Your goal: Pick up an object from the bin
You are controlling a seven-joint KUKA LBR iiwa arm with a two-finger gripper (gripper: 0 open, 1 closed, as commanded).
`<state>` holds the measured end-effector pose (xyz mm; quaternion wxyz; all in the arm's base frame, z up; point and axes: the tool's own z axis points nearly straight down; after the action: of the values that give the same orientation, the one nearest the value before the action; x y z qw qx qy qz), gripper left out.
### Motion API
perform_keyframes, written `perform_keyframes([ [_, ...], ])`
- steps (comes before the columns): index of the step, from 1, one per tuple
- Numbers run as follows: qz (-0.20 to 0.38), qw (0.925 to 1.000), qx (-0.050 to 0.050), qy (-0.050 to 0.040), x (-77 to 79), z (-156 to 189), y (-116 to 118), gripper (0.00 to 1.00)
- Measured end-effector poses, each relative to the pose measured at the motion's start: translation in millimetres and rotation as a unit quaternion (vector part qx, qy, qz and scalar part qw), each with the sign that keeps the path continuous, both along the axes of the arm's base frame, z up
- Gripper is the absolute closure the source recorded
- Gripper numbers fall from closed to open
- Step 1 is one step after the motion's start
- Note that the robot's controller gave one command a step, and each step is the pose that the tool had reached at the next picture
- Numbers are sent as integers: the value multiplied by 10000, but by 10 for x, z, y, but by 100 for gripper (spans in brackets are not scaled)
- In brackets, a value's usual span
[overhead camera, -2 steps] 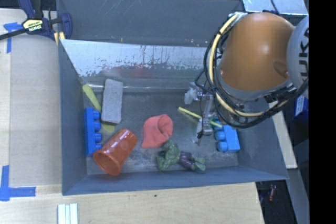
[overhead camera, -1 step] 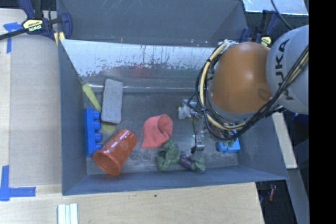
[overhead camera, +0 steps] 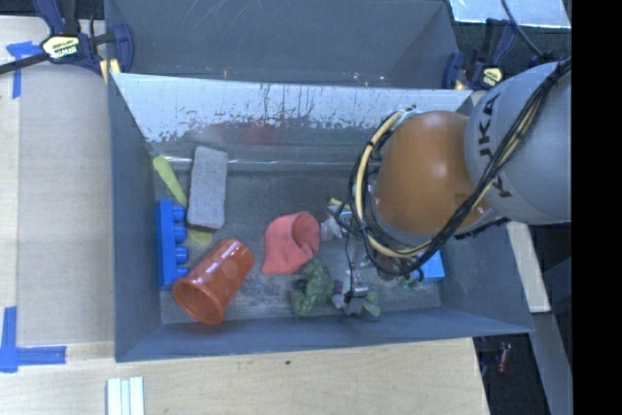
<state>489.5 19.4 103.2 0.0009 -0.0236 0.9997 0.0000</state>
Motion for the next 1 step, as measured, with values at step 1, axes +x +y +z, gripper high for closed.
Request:
perform_keyframes([
  [1,427,9991,-2,-39,-51,163,-22,0],
])
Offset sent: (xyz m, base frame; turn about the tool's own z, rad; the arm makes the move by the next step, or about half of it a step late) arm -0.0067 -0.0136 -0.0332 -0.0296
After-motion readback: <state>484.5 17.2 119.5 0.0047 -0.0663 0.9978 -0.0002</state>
